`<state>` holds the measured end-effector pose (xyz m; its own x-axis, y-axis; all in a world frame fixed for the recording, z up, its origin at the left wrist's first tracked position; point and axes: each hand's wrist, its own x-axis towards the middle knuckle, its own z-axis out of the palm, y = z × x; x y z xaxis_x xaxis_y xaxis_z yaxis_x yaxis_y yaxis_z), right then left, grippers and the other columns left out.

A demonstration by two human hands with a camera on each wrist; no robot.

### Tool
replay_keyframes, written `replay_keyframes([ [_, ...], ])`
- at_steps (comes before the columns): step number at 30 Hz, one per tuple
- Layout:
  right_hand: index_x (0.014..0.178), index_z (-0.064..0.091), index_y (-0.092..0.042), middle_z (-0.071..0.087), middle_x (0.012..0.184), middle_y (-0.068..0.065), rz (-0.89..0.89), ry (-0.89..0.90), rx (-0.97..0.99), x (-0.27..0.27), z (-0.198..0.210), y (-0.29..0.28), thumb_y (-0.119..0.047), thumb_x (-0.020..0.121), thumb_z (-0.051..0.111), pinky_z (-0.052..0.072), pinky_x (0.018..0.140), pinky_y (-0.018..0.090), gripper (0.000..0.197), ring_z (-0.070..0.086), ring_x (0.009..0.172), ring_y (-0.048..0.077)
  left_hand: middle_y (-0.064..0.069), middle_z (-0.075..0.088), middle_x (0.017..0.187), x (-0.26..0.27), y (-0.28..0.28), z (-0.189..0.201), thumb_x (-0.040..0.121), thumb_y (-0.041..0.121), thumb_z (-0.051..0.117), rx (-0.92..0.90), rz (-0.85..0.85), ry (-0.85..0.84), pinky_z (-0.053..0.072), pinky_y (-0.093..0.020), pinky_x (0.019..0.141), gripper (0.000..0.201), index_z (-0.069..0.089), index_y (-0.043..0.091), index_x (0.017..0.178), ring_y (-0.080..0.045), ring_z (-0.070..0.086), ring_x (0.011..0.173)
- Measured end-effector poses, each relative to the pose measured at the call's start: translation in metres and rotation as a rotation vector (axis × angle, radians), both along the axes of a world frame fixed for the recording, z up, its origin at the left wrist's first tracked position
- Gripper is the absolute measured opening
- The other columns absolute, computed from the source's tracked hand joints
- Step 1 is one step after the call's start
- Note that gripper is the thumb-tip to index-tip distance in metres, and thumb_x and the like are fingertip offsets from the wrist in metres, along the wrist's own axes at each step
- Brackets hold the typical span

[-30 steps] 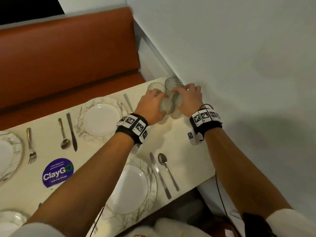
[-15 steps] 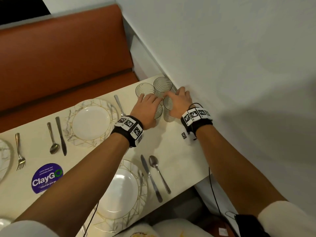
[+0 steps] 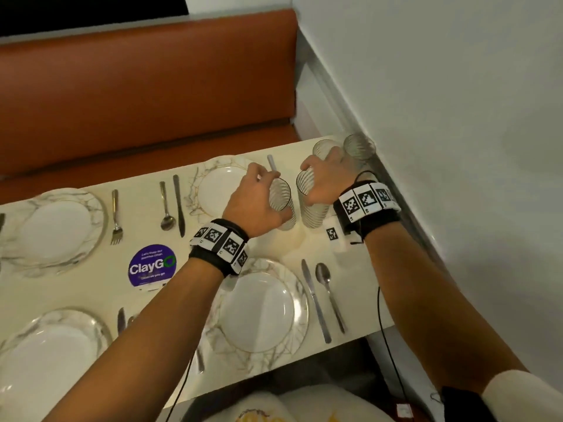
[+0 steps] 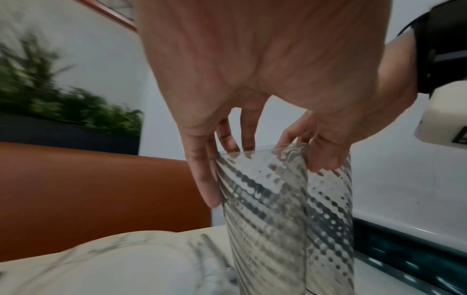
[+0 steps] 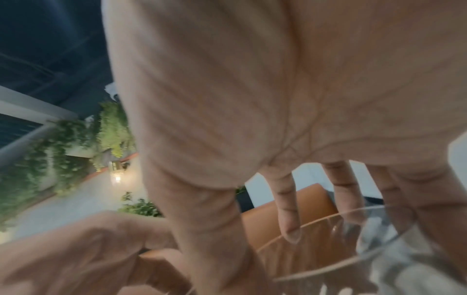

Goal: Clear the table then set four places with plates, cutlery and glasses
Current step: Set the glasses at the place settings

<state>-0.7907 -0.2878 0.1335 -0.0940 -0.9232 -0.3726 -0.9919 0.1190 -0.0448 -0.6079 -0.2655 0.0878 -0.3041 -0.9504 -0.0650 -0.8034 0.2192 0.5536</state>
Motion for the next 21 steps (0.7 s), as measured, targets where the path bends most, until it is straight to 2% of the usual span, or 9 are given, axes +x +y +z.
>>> replay_keyframes([
  [3,0.138,0.041,-0.03,0.038,0.138,0.013,0.033,-0.191,-0.017,0.067,0.001,0.003,-0.034,0.076,0.078,0.037,0.093,0.039,0.073,0.036,0.13,0.038,0.003,0.034,0.14,0.072,0.013,0.001,0.075,0.052,0.08,-0.008,0.103,0.041,0.055,-0.042,0.098,0.088,0.047,0.018,0.149,-0.023,0.059,0.116],
  [6,0.141,0.036,-0.027,0.045,0.132,0.013,0.103,-0.345,0.01,0.14,0.001,0.009,-0.034,0.075,0.078,0.039,0.106,0.047,0.078,0.04,0.128,0.035,0.001,0.034,0.14,0.153,0.031,0.001,0.075,0.054,0.078,-0.042,0.207,0.043,0.056,-0.045,0.097,0.085,0.048,0.02,0.147,-0.025,0.059,0.115],
  [10,0.139,0.036,-0.031,0.046,0.13,0.011,0.184,-0.463,0.038,0.247,-0.005,0.024,-0.035,0.068,0.08,0.049,0.097,0.048,0.083,0.048,0.12,0.033,-0.001,0.036,0.144,0.262,0.06,0.002,0.078,0.048,0.081,-0.059,0.368,0.025,0.054,-0.043,0.098,0.079,0.049,0.022,0.145,-0.024,0.055,0.12],
  [13,0.141,0.035,-0.029,0.045,0.132,0.013,0.286,-0.484,0.064,0.32,-0.015,0.034,-0.034,0.069,0.081,0.05,0.097,0.048,0.086,0.048,0.12,0.035,-0.007,0.039,0.145,0.341,0.076,-0.004,0.079,0.043,0.083,-0.047,0.493,0.023,0.052,-0.047,0.104,0.077,0.051,0.02,0.146,-0.028,0.053,0.126],
  [15,0.144,0.033,-0.029,0.044,0.134,0.013,0.344,-0.472,0.101,0.362,-0.026,0.041,-0.032,0.069,0.081,0.05,0.097,0.048,0.089,0.047,0.123,0.035,-0.008,0.04,0.146,0.387,0.087,-0.009,0.08,0.043,0.083,-0.007,0.583,0.015,0.048,-0.045,0.108,0.079,0.05,0.019,0.147,-0.028,0.051,0.13],
  [19,0.145,0.034,-0.03,0.044,0.134,0.013,0.455,-0.426,0.172,0.425,-0.048,0.055,-0.028,0.071,0.083,0.047,0.09,0.039,0.089,0.045,0.124,0.034,-0.012,0.044,0.145,0.46,0.105,-0.02,0.079,0.041,0.085,0.056,0.71,0.015,0.045,-0.047,0.112,0.08,0.05,0.016,0.147,-0.031,0.049,0.133],
  [21,0.145,0.034,-0.03,0.043,0.134,0.013,0.492,-0.407,0.195,0.448,-0.058,0.062,-0.027,0.071,0.083,0.045,0.09,0.038,0.089,0.043,0.124,0.034,-0.013,0.044,0.145,0.485,0.114,-0.027,0.079,0.04,0.086,0.085,0.751,0.014,0.044,-0.049,0.112,0.081,0.05,0.015,0.147,-0.033,0.047,0.134],
])
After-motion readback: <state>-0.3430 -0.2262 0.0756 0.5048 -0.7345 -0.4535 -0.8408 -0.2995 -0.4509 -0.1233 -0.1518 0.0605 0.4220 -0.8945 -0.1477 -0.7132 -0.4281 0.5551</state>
